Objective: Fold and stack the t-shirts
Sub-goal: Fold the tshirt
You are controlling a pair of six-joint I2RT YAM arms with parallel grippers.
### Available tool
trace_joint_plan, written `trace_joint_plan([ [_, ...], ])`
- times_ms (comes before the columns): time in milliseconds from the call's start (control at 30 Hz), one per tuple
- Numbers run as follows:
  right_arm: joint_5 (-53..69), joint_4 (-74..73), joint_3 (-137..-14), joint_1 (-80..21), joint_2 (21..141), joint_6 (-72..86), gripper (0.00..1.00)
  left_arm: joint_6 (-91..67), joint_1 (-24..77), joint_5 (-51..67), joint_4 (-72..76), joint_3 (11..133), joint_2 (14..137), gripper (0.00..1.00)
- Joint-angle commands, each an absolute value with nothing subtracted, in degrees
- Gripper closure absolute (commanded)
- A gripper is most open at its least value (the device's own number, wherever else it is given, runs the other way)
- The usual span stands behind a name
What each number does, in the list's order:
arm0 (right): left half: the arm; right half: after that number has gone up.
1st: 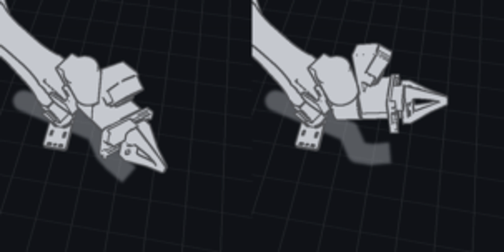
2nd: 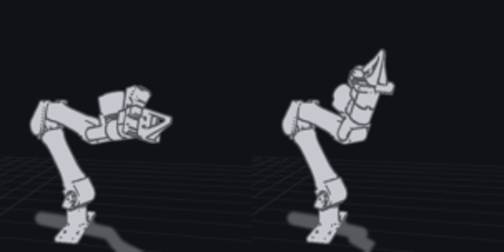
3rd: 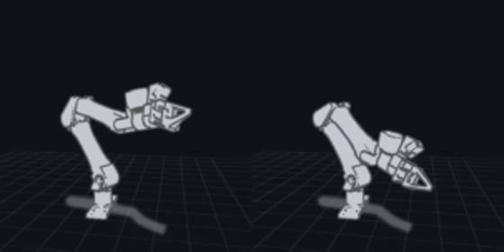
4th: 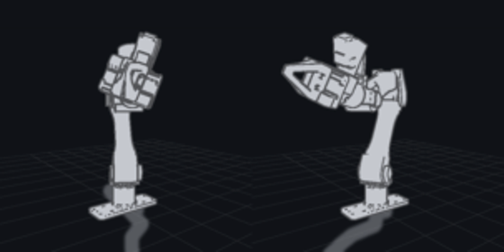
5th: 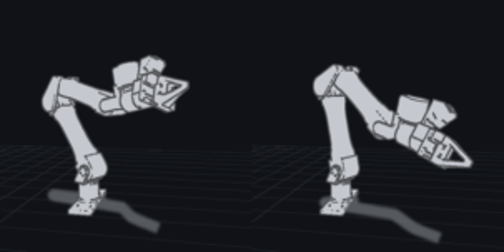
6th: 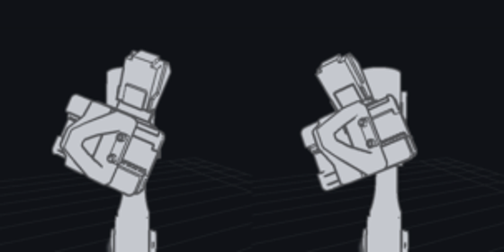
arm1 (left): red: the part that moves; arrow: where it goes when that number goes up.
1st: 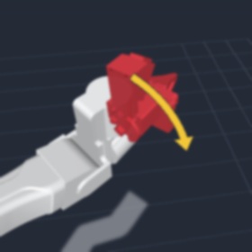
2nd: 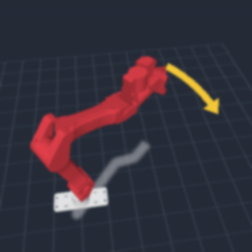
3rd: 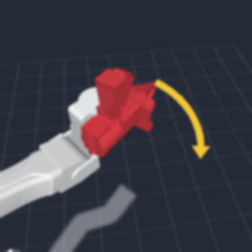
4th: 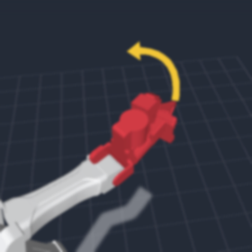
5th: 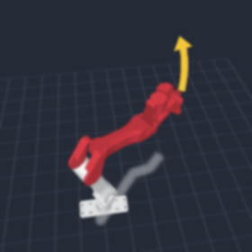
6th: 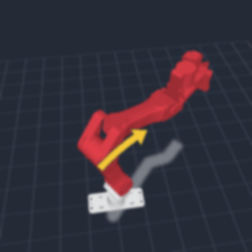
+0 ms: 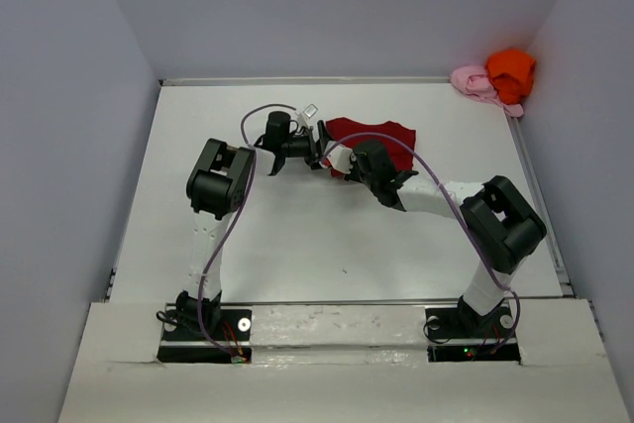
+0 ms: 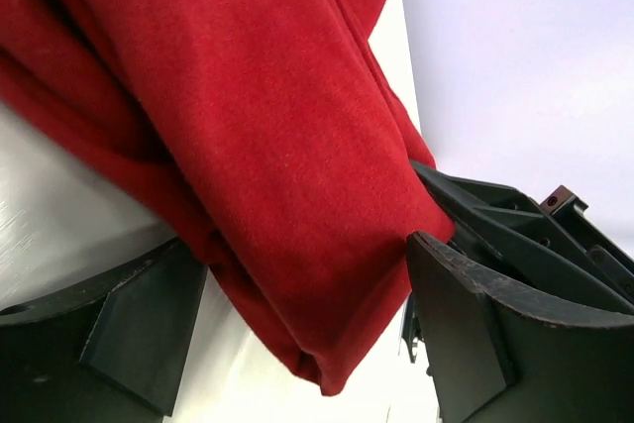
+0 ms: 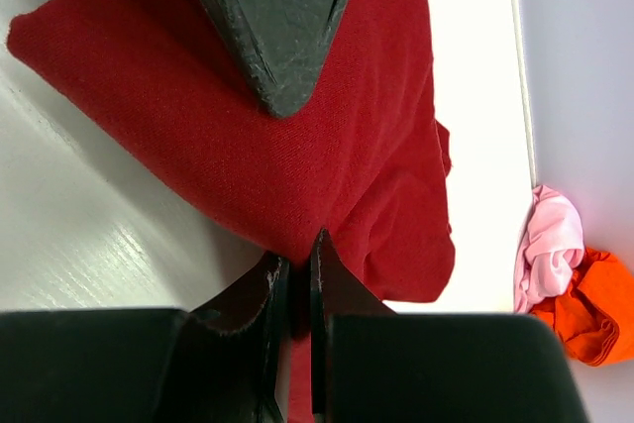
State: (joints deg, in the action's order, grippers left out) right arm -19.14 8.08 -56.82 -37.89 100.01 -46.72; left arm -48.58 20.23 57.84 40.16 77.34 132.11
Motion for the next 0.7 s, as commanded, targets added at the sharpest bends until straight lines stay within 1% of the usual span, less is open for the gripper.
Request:
trace_joint_plan([
  [0,-20.47,10.02,-58.53,-37.71,97.65,-47.02,1.0,-46.5,20.13,58.18,36.21,76.29,127.44,0.07],
  [133,-20.39,10.02,-58.54,-37.71,97.3,-47.02,1.0,-41.32,19.95,57.48,32.09,73.31,124.73,0.07],
  [300,-20.48,10.02,-59.59,-37.71,96.68,-47.2,1.0,-40.78,19.6,57.22,31.73,71.19,123.05,0.07],
  [667,-18.55,7.74,-59.41,-37.71,93.43,-45.53,1.0,-44.72,20.56,57.66,35.15,73.92,126.91,0.07],
])
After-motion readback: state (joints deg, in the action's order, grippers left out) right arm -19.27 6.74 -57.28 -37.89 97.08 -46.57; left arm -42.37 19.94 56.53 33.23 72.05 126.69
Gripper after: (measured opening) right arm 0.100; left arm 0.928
